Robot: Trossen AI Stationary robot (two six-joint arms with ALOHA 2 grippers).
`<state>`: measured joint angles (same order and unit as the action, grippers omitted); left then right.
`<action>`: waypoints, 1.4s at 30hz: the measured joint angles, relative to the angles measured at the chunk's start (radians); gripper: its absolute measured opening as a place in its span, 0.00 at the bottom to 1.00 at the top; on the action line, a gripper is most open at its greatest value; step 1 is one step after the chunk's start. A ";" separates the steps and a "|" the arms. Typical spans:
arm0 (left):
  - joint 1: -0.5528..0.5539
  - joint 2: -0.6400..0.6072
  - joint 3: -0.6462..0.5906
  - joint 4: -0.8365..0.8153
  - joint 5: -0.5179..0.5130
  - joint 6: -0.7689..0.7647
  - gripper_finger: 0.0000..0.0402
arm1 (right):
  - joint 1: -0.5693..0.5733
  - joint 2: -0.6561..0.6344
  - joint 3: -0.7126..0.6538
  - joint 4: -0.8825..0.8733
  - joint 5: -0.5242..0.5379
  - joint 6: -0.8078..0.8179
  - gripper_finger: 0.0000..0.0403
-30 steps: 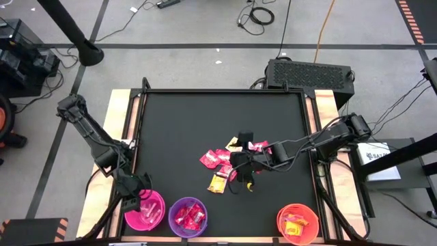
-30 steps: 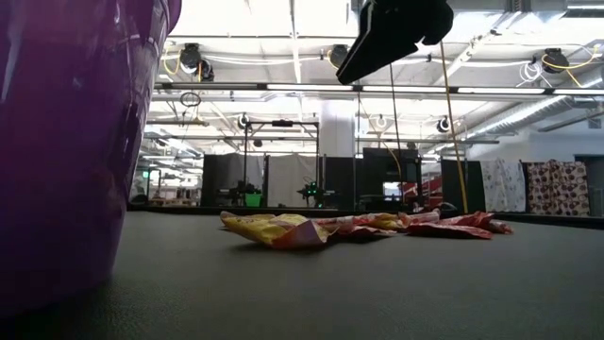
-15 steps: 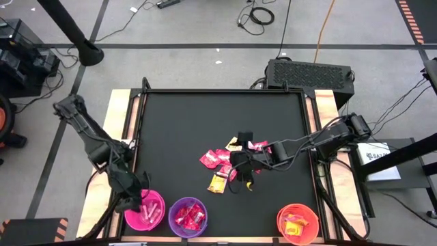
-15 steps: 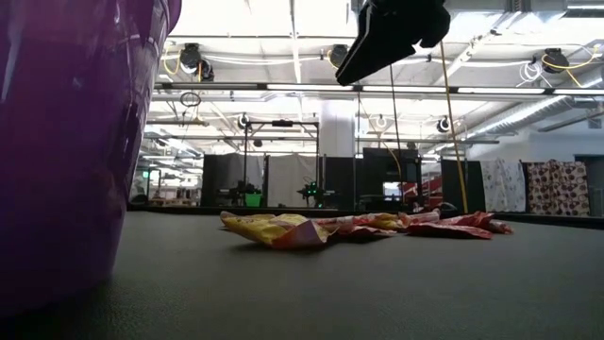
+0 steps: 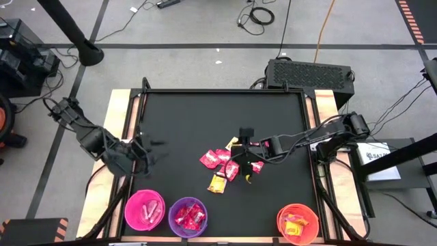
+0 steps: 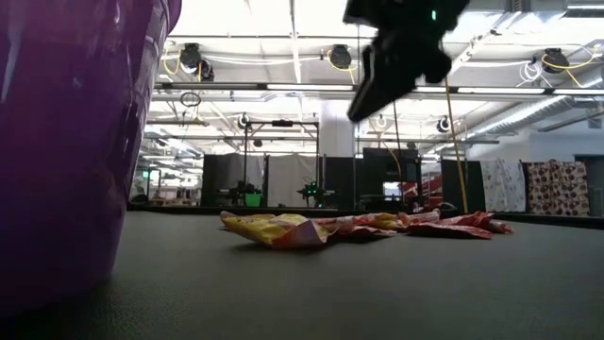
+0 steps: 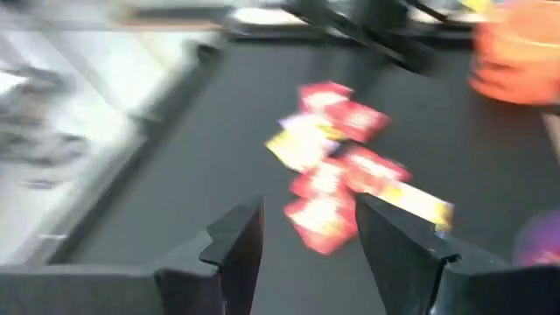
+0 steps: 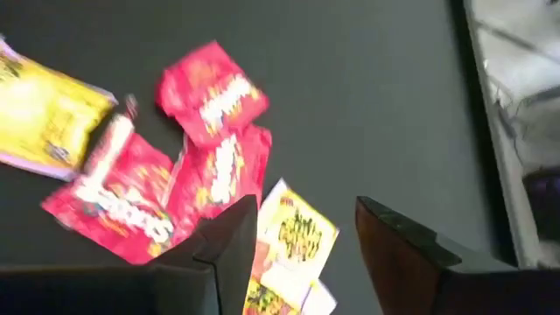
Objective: Sort candy by brand, put in halloween buckets
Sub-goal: Put the yellow candy into the orange bucket
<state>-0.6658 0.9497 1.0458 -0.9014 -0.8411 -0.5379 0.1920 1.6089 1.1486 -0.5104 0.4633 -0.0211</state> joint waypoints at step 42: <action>0.306 0.275 -0.038 0.159 0.078 0.245 0.47 | -0.010 0.149 -0.193 0.184 -0.016 -0.081 0.52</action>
<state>-0.3599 1.2243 1.0080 -0.7422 -0.7628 -0.2929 0.1824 1.7583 0.9558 -0.3264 0.4469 -0.1021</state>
